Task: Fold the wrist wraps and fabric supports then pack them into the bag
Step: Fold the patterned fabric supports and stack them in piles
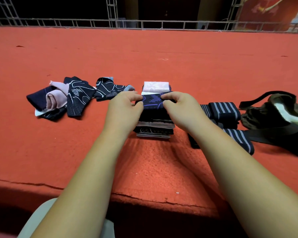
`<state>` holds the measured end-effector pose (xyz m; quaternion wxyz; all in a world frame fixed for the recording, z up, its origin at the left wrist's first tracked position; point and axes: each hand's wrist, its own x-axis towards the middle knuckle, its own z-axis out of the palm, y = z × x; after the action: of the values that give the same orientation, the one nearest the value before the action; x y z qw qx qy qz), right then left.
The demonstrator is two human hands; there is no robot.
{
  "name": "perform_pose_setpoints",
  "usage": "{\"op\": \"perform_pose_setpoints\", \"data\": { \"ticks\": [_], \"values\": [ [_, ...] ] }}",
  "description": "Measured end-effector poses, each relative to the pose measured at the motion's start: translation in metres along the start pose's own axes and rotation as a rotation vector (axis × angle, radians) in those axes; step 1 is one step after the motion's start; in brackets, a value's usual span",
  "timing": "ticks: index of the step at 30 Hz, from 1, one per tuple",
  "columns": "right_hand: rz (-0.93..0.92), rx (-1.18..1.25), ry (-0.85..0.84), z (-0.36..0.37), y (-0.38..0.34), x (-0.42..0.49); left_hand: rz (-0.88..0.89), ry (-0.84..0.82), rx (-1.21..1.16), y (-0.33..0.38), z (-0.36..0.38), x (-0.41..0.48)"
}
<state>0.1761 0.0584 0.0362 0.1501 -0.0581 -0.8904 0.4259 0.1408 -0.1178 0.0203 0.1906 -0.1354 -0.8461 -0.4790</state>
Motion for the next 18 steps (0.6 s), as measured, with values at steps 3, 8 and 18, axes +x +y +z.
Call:
{"op": "perform_pose_setpoints", "data": {
  "ticks": [3,8,18],
  "values": [
    [-0.025,0.051,0.075,0.002,0.003,-0.01,-0.059,0.0,-0.08,-0.001,-0.005,-0.001],
    [-0.036,0.159,0.151,0.011,0.02,-0.038,-0.156,-0.06,-0.113,-0.007,-0.021,-0.01],
    [-0.025,0.015,0.081,0.042,0.053,-0.083,-0.205,-0.321,0.11,-0.034,-0.021,-0.044]
  ]
}}
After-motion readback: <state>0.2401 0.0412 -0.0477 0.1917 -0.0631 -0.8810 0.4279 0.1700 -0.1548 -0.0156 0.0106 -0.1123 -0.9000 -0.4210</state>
